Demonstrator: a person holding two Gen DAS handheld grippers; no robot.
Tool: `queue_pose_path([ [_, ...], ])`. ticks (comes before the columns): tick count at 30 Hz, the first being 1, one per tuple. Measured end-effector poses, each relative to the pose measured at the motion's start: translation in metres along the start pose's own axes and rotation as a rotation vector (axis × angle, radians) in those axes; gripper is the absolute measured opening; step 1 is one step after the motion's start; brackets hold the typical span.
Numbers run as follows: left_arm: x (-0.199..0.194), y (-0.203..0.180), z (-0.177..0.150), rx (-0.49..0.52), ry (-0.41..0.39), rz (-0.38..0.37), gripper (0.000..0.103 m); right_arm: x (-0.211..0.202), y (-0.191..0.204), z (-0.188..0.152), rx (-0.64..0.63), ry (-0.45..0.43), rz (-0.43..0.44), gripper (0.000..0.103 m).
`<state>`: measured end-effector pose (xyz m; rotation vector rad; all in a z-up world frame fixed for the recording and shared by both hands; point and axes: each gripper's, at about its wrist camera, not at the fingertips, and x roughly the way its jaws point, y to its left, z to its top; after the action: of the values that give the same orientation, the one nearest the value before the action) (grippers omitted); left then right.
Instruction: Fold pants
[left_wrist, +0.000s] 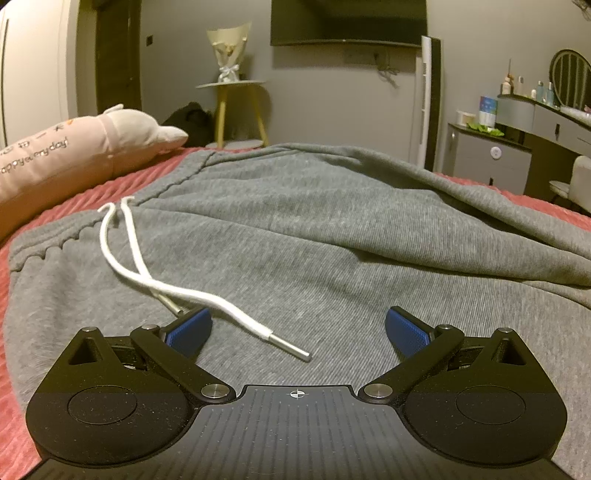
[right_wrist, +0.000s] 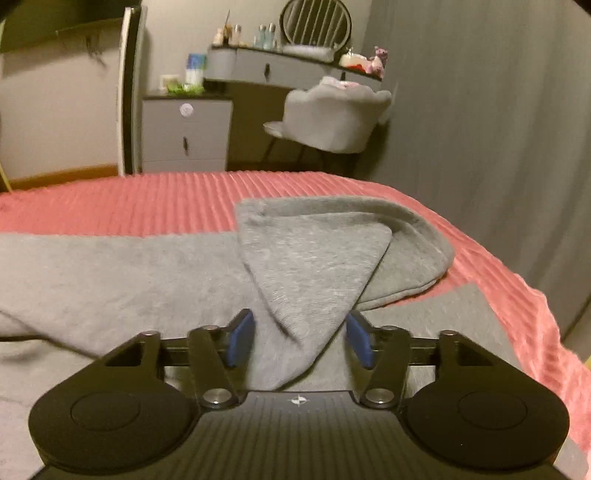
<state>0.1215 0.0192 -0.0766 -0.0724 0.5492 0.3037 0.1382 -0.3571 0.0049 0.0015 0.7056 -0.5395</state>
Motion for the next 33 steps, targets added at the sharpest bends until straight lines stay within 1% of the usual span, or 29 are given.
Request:
queue_pose_path([
  [1,0.0,0.0,0.0,0.001,0.0,0.0,0.103,0.002,-0.003,-0.001,0.015,0.002,0.001,0.023],
  [2,0.0,0.0,0.0,0.001,-0.001,0.0,0.103,0.005,-0.009,0.0,0.041,0.007,0.006,0.012],
  [3,0.0,0.0,0.0,-0.001,-0.001,-0.002,0.103,0.006,-0.015,0.004,0.076,0.007,0.012,0.009],
  [5,0.0,0.001,0.0,-0.004,0.0,-0.005,0.103,-0.009,-0.034,0.007,0.183,-0.032,0.02,0.009],
  [8,0.001,0.001,0.001,-0.004,0.001,-0.005,0.103,-0.047,-0.07,0.004,0.384,-0.113,0.069,0.007],
  [9,0.001,0.001,0.0,-0.004,0.001,-0.006,0.103,-0.061,-0.085,-0.001,0.462,-0.128,0.089,0.007],
  [10,0.0,0.001,0.0,-0.004,0.001,-0.005,0.103,-0.073,-0.097,-0.009,0.534,-0.137,0.104,0.002],
  [11,0.001,0.001,0.001,-0.003,0.001,-0.005,0.103,-0.088,-0.111,-0.023,0.618,-0.142,0.108,0.0],
  [13,0.0,0.001,0.001,-0.002,0.001,-0.004,0.103,-0.105,-0.133,-0.053,0.745,-0.121,0.065,0.001],
  [14,0.001,0.001,0.001,-0.002,0.001,-0.004,0.103,-0.109,-0.14,-0.067,0.778,-0.093,0.054,0.006],
  [15,0.001,0.001,0.001,-0.002,0.002,-0.004,0.103,-0.109,-0.146,-0.076,0.807,-0.06,0.069,0.007],
  [16,0.001,0.001,0.001,-0.003,0.003,-0.004,0.103,-0.105,-0.152,-0.084,0.843,-0.018,0.123,0.011],
  [17,0.001,0.001,0.001,-0.003,0.003,-0.005,0.103,-0.099,-0.156,-0.088,0.877,0.009,0.181,0.023],
  [18,0.001,0.001,0.001,-0.003,0.004,-0.005,0.103,-0.093,-0.157,-0.09,0.906,0.025,0.243,0.032],
  [19,0.001,0.001,0.001,-0.004,0.005,-0.006,0.103,-0.085,-0.157,-0.092,0.927,0.03,0.307,0.047],
  [20,0.0,0.002,0.002,-0.005,0.006,-0.007,0.103,-0.076,-0.157,-0.093,0.949,0.045,0.339,0.053],
  [21,0.0,0.002,0.001,-0.005,0.005,-0.007,0.103,-0.067,-0.157,-0.096,0.982,0.064,0.363,0.053],
  [23,0.0,0.001,0.002,0.0,0.005,-0.004,0.103,-0.05,-0.153,-0.103,1.033,0.075,0.43,0.053],
  [24,0.0,0.001,0.001,0.002,0.005,-0.002,0.103,-0.042,-0.15,-0.108,1.056,0.09,0.446,0.053],
  [25,0.0,0.0,0.002,0.003,0.006,-0.001,0.103,-0.035,-0.146,-0.112,1.066,0.105,0.449,0.046],
  [26,-0.001,0.0,0.002,0.003,0.007,-0.001,0.103,-0.03,-0.143,-0.113,1.063,0.099,0.451,0.037],
  [28,-0.004,0.0,0.006,0.017,0.021,-0.003,0.103,-0.027,-0.14,-0.111,1.048,0.073,0.456,0.035],
  [29,-0.007,0.0,0.011,0.036,0.032,-0.009,0.103,-0.026,-0.14,-0.112,1.057,0.057,0.476,0.035],
  [30,-0.013,0.001,0.017,0.056,0.025,-0.014,0.103,-0.022,-0.141,-0.111,1.075,0.048,0.491,0.035],
  [32,-0.032,0.005,0.035,0.059,-0.068,-0.005,0.103,-0.019,-0.145,-0.115,1.122,0.028,0.519,0.034],
  [33,-0.037,0.006,0.048,0.052,-0.1,-0.014,0.103,-0.02,-0.149,-0.117,1.136,0.009,0.524,0.034],
])
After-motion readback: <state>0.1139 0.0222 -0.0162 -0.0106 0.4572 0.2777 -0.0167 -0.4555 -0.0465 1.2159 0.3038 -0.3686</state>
